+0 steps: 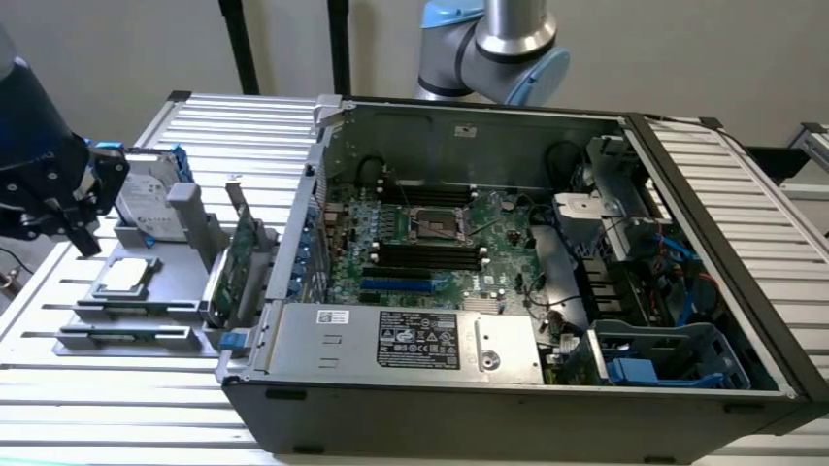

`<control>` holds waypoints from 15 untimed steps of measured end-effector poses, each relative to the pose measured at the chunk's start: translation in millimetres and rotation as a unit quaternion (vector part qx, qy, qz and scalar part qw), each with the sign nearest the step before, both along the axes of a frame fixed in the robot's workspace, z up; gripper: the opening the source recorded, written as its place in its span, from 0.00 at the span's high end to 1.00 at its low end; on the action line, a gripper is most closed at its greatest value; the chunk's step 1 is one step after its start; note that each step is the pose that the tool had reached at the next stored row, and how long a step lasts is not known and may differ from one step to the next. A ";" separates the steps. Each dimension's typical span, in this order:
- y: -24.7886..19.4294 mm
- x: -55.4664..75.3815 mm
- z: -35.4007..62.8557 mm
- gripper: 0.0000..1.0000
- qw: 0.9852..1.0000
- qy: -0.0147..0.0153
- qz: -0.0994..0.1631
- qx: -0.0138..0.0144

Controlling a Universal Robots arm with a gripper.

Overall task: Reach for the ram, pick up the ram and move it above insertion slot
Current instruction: 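Pick up the ram and move it above insertion slot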

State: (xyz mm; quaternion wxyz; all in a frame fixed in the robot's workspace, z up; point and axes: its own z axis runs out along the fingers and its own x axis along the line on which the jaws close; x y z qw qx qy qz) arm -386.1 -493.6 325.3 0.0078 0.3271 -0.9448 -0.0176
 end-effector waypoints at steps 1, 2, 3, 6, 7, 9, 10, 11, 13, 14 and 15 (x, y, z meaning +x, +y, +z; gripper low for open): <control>0.0 0.0 -0.3 0.90 1.000 0.000 0.009 0.000; 0.0 0.0 -0.5 0.90 1.000 0.000 0.018 0.000; 0.0 0.0 -0.8 0.90 1.000 0.000 0.027 0.000; 0.0 0.0 -1.5 0.90 0.999 0.000 0.054 0.000; 0.0 0.0 -1.7 0.90 0.998 0.000 0.064 0.000; 0.0 0.0 -2.0 0.90 0.997 0.000 0.082 0.000; 0.0 0.0 -2.2 0.90 0.996 0.000 0.091 0.000; 0.0 0.0 -2.3 0.90 0.995 0.000 0.100 0.000; 0.0 0.0 -2.7 0.90 0.993 0.000 0.118 0.000; 0.0 0.0 -2.8 0.90 0.992 0.000 0.127 0.000; 0.0 0.0 -2.9 0.90 0.991 0.000 0.136 0.000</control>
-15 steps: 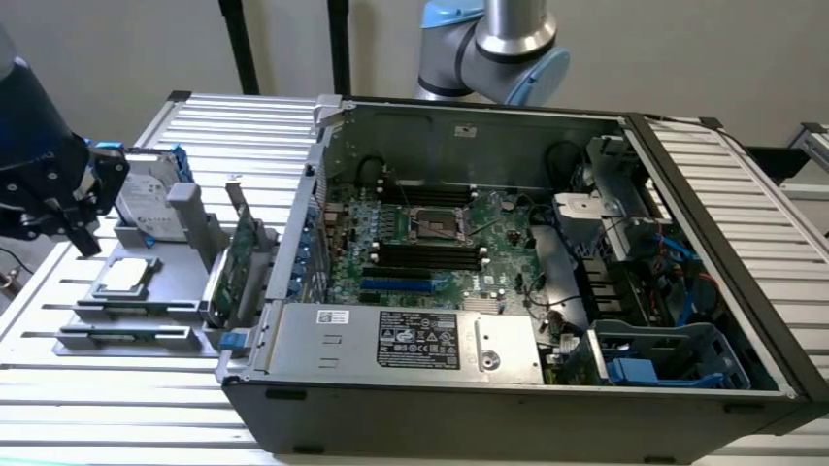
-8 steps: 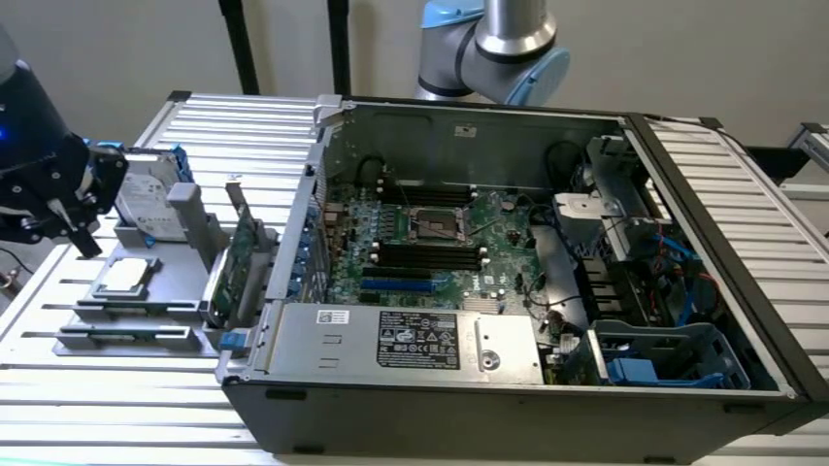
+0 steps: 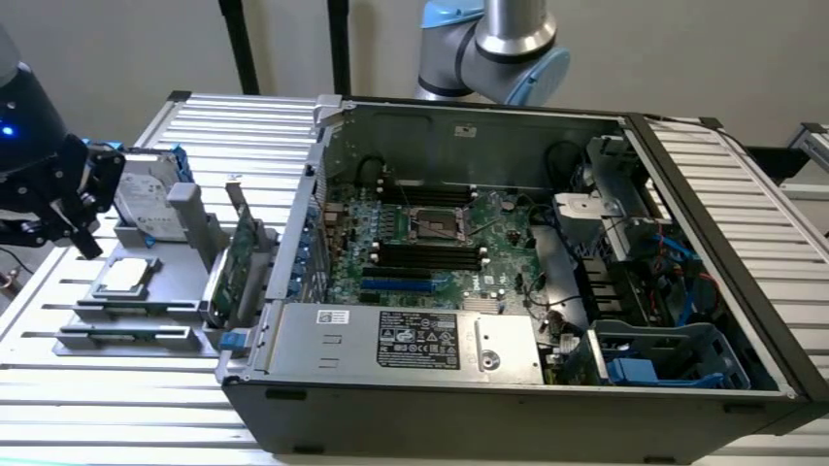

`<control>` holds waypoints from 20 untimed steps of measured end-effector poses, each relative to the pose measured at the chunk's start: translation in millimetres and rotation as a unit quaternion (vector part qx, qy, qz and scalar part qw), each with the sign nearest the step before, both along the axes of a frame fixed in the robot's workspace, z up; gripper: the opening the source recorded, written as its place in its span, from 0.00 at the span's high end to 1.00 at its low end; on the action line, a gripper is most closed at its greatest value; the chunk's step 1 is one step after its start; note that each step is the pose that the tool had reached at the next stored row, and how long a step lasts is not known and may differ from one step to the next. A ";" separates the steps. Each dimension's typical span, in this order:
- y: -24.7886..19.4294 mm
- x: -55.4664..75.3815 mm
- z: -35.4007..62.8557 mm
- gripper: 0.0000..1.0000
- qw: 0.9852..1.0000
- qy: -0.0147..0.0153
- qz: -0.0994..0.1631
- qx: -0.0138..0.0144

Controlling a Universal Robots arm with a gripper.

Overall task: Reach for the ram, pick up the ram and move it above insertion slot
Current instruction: 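Pick up the ram and move it above insertion slot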

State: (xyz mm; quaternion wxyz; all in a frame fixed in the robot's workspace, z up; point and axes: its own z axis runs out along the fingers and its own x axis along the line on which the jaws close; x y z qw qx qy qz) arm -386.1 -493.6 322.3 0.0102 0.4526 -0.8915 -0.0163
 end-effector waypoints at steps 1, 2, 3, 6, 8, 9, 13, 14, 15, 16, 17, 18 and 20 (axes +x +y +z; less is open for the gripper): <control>0.0 0.0 -0.1 0.90 1.000 0.000 0.009 0.000; 0.0 0.0 -0.3 0.90 1.000 0.000 0.018 0.000; 0.0 0.0 -0.4 0.90 1.000 0.000 0.027 0.000; 0.0 0.0 -0.7 0.90 0.999 0.000 0.054 0.000; 0.0 0.0 -0.9 0.90 0.997 0.000 0.073 0.000; 0.0 0.0 -1.0 0.90 0.997 0.000 0.082 0.000; 0.0 0.0 -1.3 0.90 0.993 0.000 0.117 0.000; 0.0 0.0 -1.4 0.90 0.992 0.000 0.127 0.000; 0.0 0.0 -1.4 0.90 0.991 0.000 0.136 0.000; 0.0 0.0 -1.5 0.90 0.989 0.000 0.145 0.000; 0.0 0.0 -1.5 0.90 0.988 0.000 0.154 0.000; 0.0 0.0 -1.5 0.90 0.987 0.000 0.163 0.000; 0.0 0.0 -1.7 0.90 0.984 0.000 0.181 0.000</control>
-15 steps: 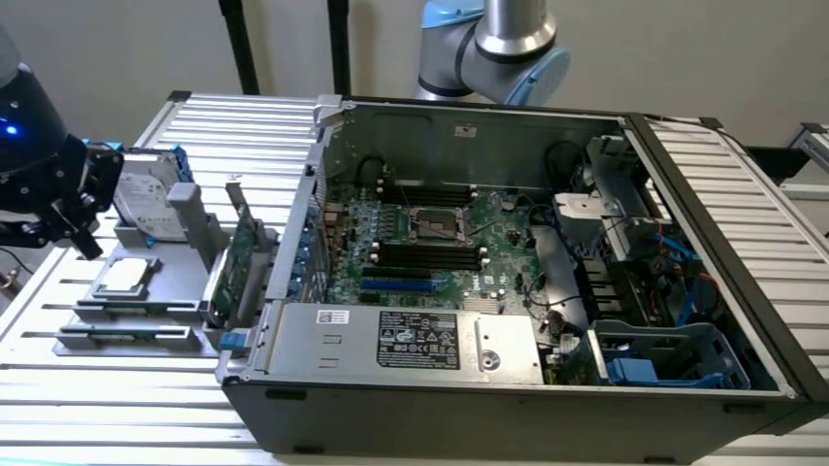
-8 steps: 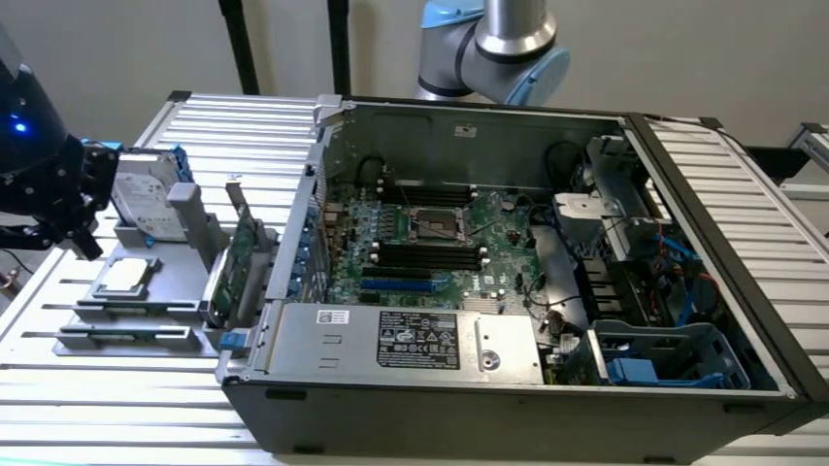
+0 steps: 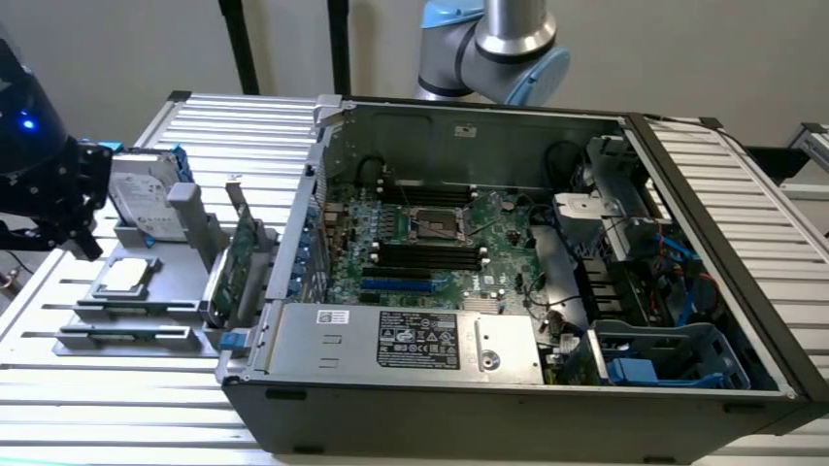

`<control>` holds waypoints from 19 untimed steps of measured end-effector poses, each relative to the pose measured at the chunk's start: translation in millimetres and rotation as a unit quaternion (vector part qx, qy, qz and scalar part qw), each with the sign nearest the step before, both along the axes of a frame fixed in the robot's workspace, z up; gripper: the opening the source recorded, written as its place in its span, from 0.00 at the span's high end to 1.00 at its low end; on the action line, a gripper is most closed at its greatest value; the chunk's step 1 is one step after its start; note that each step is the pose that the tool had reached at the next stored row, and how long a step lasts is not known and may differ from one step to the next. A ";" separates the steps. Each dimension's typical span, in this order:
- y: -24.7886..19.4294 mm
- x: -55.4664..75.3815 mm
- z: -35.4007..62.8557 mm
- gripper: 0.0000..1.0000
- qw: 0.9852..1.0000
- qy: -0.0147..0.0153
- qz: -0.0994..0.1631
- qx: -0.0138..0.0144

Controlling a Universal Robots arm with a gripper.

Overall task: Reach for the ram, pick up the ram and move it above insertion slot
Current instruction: 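Pick up the ram and move it above insertion slot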

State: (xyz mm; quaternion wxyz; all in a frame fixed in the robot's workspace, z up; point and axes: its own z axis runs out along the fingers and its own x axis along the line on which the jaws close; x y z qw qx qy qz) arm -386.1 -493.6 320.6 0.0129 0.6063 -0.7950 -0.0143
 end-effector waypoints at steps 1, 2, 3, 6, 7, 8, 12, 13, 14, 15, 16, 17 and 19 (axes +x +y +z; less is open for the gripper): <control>0.0 0.0 0.0 0.90 1.000 0.000 0.009 0.000; 0.0 0.0 -0.1 0.90 1.000 0.000 0.019 0.000; 0.0 0.0 0.0 0.90 1.000 0.000 0.027 0.000; 0.0 -0.1 -0.2 0.90 0.999 0.000 0.051 0.000; 0.0 -0.1 -0.2 0.90 0.998 0.000 0.057 0.000; 0.0 -0.1 -0.2 0.90 0.998 -0.001 0.062 0.000; -0.1 -0.1 -0.2 0.90 0.998 -0.001 0.066 0.000; -0.1 -0.1 -0.1 0.88 0.998 -0.001 0.066 0.000; -0.2 -0.1 -0.1 0.83 0.998 -0.001 0.066 0.000; -0.4 -0.1 -0.2 0.76 0.998 -0.001 0.066 0.000; -0.5 -0.1 -0.3 0.76 0.998 -0.001 0.066 0.000; -0.7 -0.1 -0.6 0.70 0.998 -0.001 0.066 0.000; -1.0 -0.1 -1.5 0.64 0.998 -0.001 0.066 0.000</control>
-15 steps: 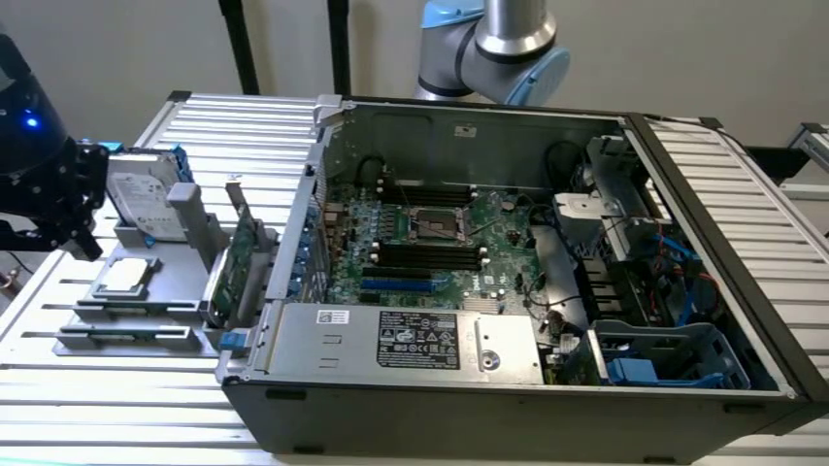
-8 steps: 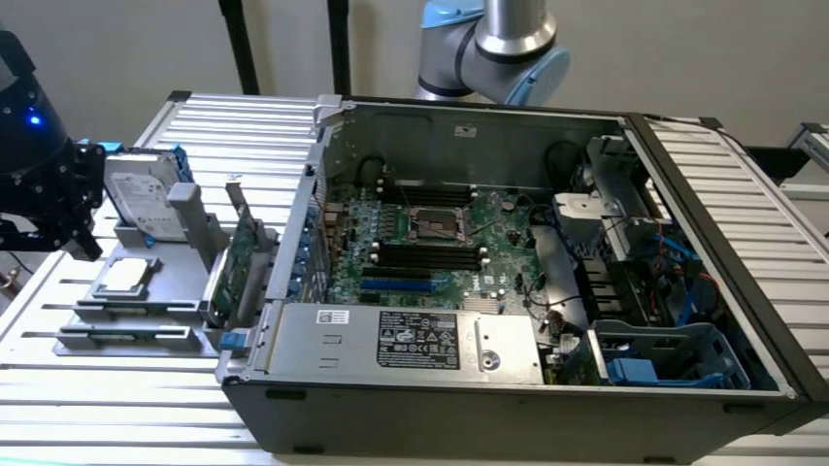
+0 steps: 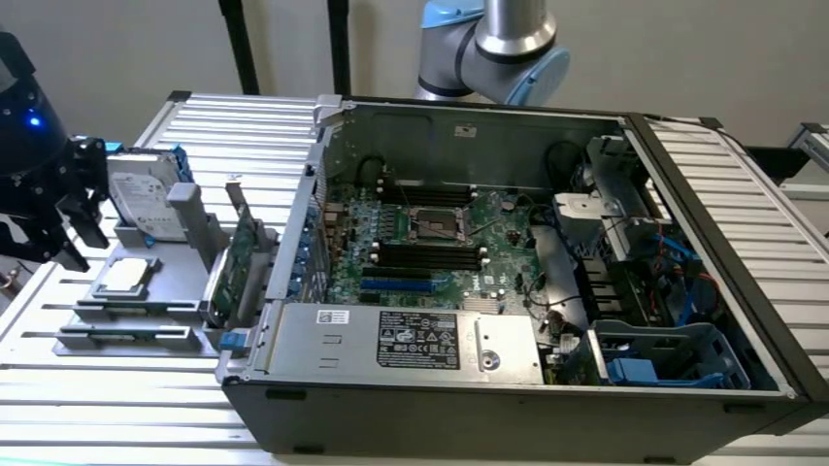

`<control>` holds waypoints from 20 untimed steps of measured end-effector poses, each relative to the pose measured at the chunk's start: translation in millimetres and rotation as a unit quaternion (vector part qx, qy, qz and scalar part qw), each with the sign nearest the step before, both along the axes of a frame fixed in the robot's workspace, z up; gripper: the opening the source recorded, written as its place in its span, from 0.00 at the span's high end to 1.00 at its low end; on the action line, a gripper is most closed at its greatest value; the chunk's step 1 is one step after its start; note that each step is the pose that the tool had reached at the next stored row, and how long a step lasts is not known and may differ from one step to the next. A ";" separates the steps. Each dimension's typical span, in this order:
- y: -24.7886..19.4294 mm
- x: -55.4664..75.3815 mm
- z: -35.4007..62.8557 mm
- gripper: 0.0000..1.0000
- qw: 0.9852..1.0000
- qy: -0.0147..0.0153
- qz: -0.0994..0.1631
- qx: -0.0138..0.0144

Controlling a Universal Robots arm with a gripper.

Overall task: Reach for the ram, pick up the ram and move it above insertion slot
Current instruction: 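Pick up the ram and move it above insertion slot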

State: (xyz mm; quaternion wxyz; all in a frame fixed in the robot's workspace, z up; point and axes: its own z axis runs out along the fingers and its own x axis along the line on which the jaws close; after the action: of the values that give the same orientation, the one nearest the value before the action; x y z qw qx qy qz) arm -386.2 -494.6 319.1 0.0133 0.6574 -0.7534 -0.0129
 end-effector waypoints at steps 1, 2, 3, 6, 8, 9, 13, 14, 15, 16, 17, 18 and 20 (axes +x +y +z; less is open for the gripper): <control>-0.1 0.0 -1.1 0.64 1.000 0.000 0.000 0.000; -0.3 0.0 -2.9 0.64 1.000 0.000 0.000 0.000; -0.5 0.0 -4.8 0.64 1.000 0.000 0.000 0.000; -1.1 0.0 -10.2 0.64 1.000 0.000 0.000 0.000; -1.5 0.0 -13.9 0.64 1.000 0.000 0.000 0.000; -1.7 0.0 -15.7 0.64 1.000 0.000 0.000 0.000; -2.5 0.0 -23.0 0.64 1.000 0.000 0.000 0.000; -2.7 0.0 -24.8 0.64 1.000 0.000 0.000 0.000; -2.9 0.0 -26.6 0.64 1.000 0.000 0.000 0.000; -3.1 0.0 -28.3 0.64 1.000 0.000 0.000 0.000; -3.3 0.0 -30.1 0.64 1.000 0.000 0.000 0.000; -3.6 0.0 -31.9 0.64 1.000 0.000 0.000 0.000; -4.2 0.0 -35.7 0.64 1.000 0.000 0.000 0.000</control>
State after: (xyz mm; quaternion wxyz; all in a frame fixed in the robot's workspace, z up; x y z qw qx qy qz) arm -386.2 -498.8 283.5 0.0132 0.6574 -0.7533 -0.0128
